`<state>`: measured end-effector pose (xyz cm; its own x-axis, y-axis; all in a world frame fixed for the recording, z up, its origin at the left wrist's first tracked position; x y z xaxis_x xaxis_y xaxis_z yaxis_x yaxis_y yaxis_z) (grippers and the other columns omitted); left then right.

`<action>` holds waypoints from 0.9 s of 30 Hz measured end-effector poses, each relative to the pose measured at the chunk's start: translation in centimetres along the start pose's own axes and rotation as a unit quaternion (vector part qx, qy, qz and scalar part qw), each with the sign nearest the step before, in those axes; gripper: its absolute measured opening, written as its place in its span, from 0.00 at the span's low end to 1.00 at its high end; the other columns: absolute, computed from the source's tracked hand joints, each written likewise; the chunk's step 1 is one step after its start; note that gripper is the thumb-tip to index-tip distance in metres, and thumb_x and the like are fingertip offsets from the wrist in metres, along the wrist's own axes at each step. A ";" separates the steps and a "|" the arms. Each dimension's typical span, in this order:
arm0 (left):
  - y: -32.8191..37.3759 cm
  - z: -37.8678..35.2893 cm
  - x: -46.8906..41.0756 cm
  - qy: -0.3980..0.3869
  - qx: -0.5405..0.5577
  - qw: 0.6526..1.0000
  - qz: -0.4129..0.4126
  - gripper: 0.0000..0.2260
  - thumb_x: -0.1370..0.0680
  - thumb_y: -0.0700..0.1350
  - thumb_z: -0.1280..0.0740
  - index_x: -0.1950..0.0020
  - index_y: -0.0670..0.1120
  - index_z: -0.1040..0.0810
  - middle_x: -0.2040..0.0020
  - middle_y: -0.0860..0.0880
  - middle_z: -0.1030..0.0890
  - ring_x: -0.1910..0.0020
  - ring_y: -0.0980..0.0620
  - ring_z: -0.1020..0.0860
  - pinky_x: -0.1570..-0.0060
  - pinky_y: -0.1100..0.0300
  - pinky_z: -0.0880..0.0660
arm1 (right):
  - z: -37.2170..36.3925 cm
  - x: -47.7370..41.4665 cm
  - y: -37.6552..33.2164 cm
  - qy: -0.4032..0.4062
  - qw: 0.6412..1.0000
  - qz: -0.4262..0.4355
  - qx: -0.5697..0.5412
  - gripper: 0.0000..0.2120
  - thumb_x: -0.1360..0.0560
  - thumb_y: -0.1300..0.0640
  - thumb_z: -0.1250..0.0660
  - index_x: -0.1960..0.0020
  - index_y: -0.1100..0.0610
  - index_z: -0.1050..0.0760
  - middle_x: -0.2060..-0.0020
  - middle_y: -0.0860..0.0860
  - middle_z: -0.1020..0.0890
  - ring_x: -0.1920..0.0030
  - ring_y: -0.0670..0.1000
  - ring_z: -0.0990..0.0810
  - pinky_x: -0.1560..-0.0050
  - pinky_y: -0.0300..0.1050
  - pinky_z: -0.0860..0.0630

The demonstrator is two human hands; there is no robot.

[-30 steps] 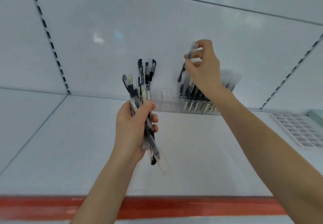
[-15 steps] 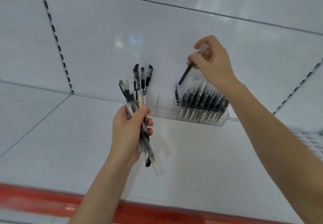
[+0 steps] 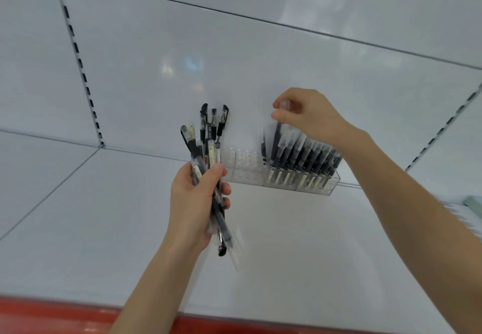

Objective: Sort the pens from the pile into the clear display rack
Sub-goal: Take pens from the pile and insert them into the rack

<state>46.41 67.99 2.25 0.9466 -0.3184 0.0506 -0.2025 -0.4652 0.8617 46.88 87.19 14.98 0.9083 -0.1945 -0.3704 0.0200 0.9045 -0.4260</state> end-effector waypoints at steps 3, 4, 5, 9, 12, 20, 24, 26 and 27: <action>0.1 0.5 -0.2 0.006 0.003 1.000 -0.001 0.02 0.23 0.37 0.36 0.55 0.41 0.29 0.64 0.46 0.24 0.77 0.56 0.29 0.80 0.65 0.33 | -0.6 -0.4 -0.8 -0.018 0.999 0.013 0.027 0.06 0.26 0.58 0.34 0.50 0.58 0.23 0.59 0.49 0.24 0.55 0.51 0.24 0.50 0.43 0.27; 0.2 0.7 -0.3 0.006 0.003 1.000 -0.002 0.03 0.24 0.37 0.36 0.56 0.41 0.29 0.64 0.46 0.24 0.77 0.56 0.29 0.80 0.65 0.33 | -0.6 -0.6 -0.9 -0.018 0.999 0.013 0.032 0.06 0.26 0.59 0.35 0.50 0.58 0.24 0.61 0.48 0.24 0.57 0.49 0.25 0.52 0.39 0.28; 0.2 0.8 -0.3 0.006 0.001 1.000 -0.003 0.03 0.24 0.37 0.36 0.56 0.41 0.29 0.64 0.46 0.24 0.77 0.56 0.29 0.80 0.65 0.33 | -0.4 -0.7 -0.9 -0.008 0.999 0.011 0.035 0.05 0.26 0.59 0.35 0.50 0.57 0.24 0.63 0.46 0.25 0.59 0.47 0.26 0.55 0.35 0.29; 0.2 1.4 -0.5 0.009 0.002 1.000 -0.001 0.04 0.24 0.37 0.36 0.58 0.42 0.29 0.65 0.46 0.24 0.77 0.56 0.29 0.80 0.65 0.33 | 1.9 -0.7 -0.6 0.109 0.993 -0.015 -0.044 0.05 0.27 0.62 0.37 0.53 0.54 0.27 0.63 0.53 0.22 0.57 0.54 0.21 0.53 0.47 0.22; 0.1 1.5 -0.5 0.009 0.003 1.000 0.005 0.04 0.23 0.37 0.36 0.57 0.42 0.29 0.64 0.46 0.24 0.77 0.56 0.28 0.80 0.65 0.33 | 2.2 0.1 -0.9 0.144 0.986 -0.021 -0.080 0.05 0.26 0.61 0.40 0.52 0.55 0.27 0.60 0.58 0.20 0.56 0.56 0.19 0.54 0.51 0.21; -0.2 0.9 -0.6 -0.010 0.003 1.000 0.010 0.02 0.23 0.37 0.36 0.55 0.41 0.29 0.64 0.46 0.24 0.77 0.55 0.28 0.80 0.65 0.33 | -3.5 0.1 -1.1 -0.003 0.993 -0.032 0.114 0.11 0.26 0.55 0.35 0.46 0.60 0.25 0.51 0.53 0.21 0.50 0.53 0.24 0.49 0.47 0.26; -0.3 0.8 -0.7 -0.015 -0.003 1.000 0.013 0.03 0.24 0.37 0.36 0.56 0.41 0.29 0.65 0.46 0.25 0.77 0.56 0.28 0.80 0.65 0.33 | -4.1 -0.5 -1.5 -0.017 0.983 -0.038 0.181 0.09 0.27 0.58 0.37 0.49 0.59 0.24 0.52 0.53 0.21 0.51 0.56 0.23 0.52 0.47 0.27; -0.4 0.9 -0.7 -0.015 -0.004 1.000 0.015 0.03 0.24 0.37 0.36 0.57 0.42 0.28 0.66 0.46 0.24 0.77 0.56 0.28 0.80 0.65 0.33 | -3.2 -0.7 -1.2 -0.006 0.984 -0.049 0.173 0.07 0.28 0.59 0.37 0.52 0.59 0.24 0.52 0.53 0.21 0.51 0.56 0.23 0.50 0.48 0.25; -0.4 0.9 -0.8 -0.015 -0.004 1.000 0.016 0.03 0.24 0.37 0.36 0.57 0.42 0.28 0.66 0.47 0.24 0.77 0.56 0.28 0.80 0.65 0.33 | -2.5 -0.8 -0.9 0.004 0.984 -0.057 0.166 0.07 0.28 0.60 0.38 0.53 0.59 0.24 0.52 0.53 0.20 0.51 0.56 0.23 0.48 0.51 0.24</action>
<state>45.55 67.66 1.44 0.9319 -0.3571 0.0637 -0.2307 -0.4482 0.8637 45.10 85.61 13.59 0.8889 -0.3039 -0.3427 0.2584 0.9505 -0.1725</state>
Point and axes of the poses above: each hand's wrist, its own x-axis away from the middle knuckle, its own z-axis out of the back of the hand, y = z × x, the point moved 8 cm from there along -x, towards the middle knuckle
